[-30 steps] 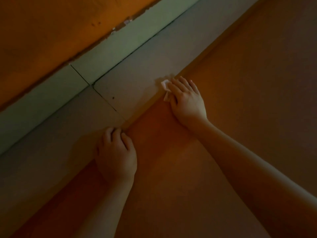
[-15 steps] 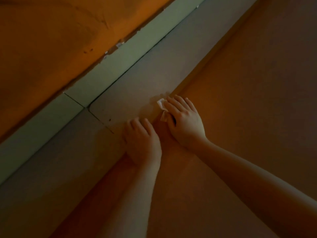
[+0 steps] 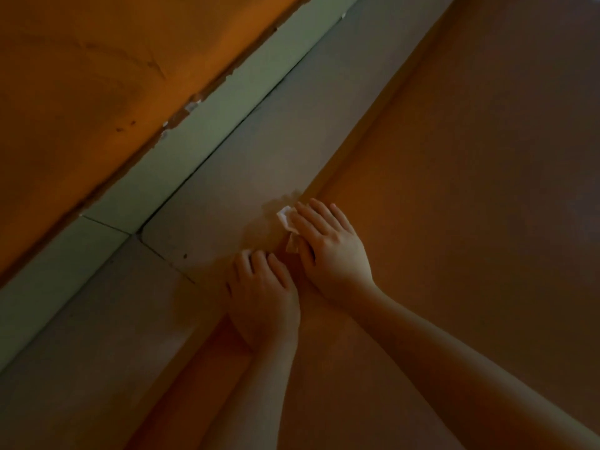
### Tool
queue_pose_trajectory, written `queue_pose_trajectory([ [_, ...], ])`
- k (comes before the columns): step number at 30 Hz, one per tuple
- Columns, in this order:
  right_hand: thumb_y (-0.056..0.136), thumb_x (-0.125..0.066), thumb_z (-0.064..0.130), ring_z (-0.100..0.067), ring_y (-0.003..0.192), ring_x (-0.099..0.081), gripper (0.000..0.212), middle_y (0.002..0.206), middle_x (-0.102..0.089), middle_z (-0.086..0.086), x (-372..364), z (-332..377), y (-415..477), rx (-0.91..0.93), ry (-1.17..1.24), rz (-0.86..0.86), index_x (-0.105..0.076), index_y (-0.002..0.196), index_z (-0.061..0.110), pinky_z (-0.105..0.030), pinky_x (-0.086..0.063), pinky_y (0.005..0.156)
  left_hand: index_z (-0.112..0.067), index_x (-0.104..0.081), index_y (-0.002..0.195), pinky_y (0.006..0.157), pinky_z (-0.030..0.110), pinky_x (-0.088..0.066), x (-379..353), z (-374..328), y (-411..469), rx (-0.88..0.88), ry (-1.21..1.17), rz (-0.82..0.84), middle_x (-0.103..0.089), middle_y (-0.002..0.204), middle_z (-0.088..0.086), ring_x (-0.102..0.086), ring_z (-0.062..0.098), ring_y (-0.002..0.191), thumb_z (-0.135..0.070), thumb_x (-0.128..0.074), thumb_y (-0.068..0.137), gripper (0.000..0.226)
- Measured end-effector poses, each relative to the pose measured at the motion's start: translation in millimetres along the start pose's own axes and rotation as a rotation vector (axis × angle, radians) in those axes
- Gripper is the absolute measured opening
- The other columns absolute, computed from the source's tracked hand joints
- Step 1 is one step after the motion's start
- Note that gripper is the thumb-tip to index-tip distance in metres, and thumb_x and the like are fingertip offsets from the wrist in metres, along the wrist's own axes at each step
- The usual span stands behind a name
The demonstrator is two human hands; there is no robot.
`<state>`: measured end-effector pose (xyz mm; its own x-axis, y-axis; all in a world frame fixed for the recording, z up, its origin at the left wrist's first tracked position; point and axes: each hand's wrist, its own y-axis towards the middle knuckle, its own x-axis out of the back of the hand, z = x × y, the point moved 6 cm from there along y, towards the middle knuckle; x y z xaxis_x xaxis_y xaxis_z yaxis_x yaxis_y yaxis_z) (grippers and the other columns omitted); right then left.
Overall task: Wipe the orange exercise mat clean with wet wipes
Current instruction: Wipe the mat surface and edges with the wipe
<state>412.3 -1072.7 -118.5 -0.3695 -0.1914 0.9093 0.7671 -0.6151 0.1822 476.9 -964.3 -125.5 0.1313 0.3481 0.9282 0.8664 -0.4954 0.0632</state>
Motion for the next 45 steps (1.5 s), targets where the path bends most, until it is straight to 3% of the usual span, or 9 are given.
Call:
queue_pose_trajectory([
  [19,0.093,-0.04,0.022,-0.029,0.132,-0.045,0.041,0.131,-0.06,-0.005,0,3,0,0.06,-0.001,-0.008,-0.061,0.127,0.01,-0.048,-0.033,0.112,-0.007,-0.067,0.094,0.075,0.042,-0.047,3,-1,1,-0.005,0.023,0.001,-0.063,0.104,0.008,-0.059,0.03,0.091,-0.027,-0.034,0.093,0.039],
  [24,0.084,-0.046,0.025,-0.033,0.126,-0.051,0.045,0.124,-0.064,-0.009,2,-17,30,0.556,-0.1,0.2,-0.064,0.123,0.013,-0.054,-0.035,0.106,-0.007,-0.067,0.092,0.071,0.041,-0.049,4,-4,0,0.004,0.009,-0.004,-0.063,0.102,0.006,-0.059,0.03,0.086,-0.028,-0.032,0.093,0.041],
  [25,0.082,-0.05,0.022,-0.035,0.126,-0.052,0.043,0.122,-0.065,-0.01,7,-30,43,0.583,-0.118,0.189,-0.065,0.121,0.013,-0.055,-0.033,0.105,-0.008,-0.068,0.092,0.069,0.043,-0.05,5,-4,0,0.014,0.001,-0.007,-0.062,0.102,0.006,-0.058,0.03,0.084,-0.028,-0.03,0.093,0.043],
  [30,0.087,-0.048,0.004,-0.035,0.128,-0.047,0.034,0.12,-0.065,-0.014,25,-79,79,0.025,-0.039,0.057,-0.068,0.115,0.009,-0.053,-0.019,0.113,-0.007,-0.069,0.093,0.071,0.045,-0.051,5,-2,0,0.004,-0.002,-0.018,-0.063,0.1,0.005,-0.059,0.028,0.085,-0.027,-0.03,0.094,0.043],
  [33,0.085,-0.044,0.01,-0.034,0.11,-0.061,0.032,0.108,-0.069,-0.013,15,-52,55,0.216,0.099,0.049,-0.071,0.102,0.005,-0.055,-0.037,0.105,-0.007,-0.069,0.095,0.074,0.045,-0.05,5,-3,0,0.011,0.018,-0.012,-0.063,0.102,0.005,-0.06,0.028,0.089,-0.027,-0.03,0.094,0.044],
  [37,0.079,-0.04,0.02,-0.032,0.107,-0.065,0.046,0.11,-0.07,-0.013,26,-77,73,0.502,-0.009,0.15,-0.069,0.111,0.007,-0.054,-0.033,0.103,-0.007,-0.069,0.096,0.077,0.047,-0.051,5,-4,-1,0.03,0.009,-0.002,-0.063,0.106,0.005,-0.06,0.028,0.091,-0.027,-0.03,0.093,0.043],
  [40,0.086,-0.035,0.019,-0.031,0.12,-0.056,0.046,0.121,-0.066,-0.012,42,-124,98,0.285,-0.027,0.066,-0.066,0.118,0.009,-0.057,-0.03,0.11,-0.008,-0.069,0.098,0.076,0.05,-0.051,4,-3,-1,0.053,-0.001,0.015,-0.062,0.11,0.003,-0.059,0.027,0.095,-0.029,-0.029,0.092,0.045],
  [42,0.094,-0.03,0.025,-0.026,0.133,-0.044,0.047,0.133,-0.059,-0.009,40,-140,96,0.121,0.003,0.025,-0.061,0.126,0.011,-0.048,-0.023,0.116,-0.008,-0.069,0.098,0.075,0.05,-0.051,4,-3,-1,0.05,-0.003,0.002,-0.062,0.11,0.004,-0.059,0.027,0.094,-0.029,-0.028,0.092,0.046],
  [45,0.099,-0.035,0.029,-0.02,0.137,-0.039,0.042,0.137,-0.055,-0.004,36,-140,92,0.092,0.015,0.007,-0.059,0.131,0.015,-0.043,-0.02,0.118,-0.007,-0.069,0.098,0.074,0.049,-0.051,4,-4,-1,0.05,-0.007,0.0,-0.062,0.11,0.005,-0.06,0.028,0.092,-0.029,-0.029,0.092,0.046],
])
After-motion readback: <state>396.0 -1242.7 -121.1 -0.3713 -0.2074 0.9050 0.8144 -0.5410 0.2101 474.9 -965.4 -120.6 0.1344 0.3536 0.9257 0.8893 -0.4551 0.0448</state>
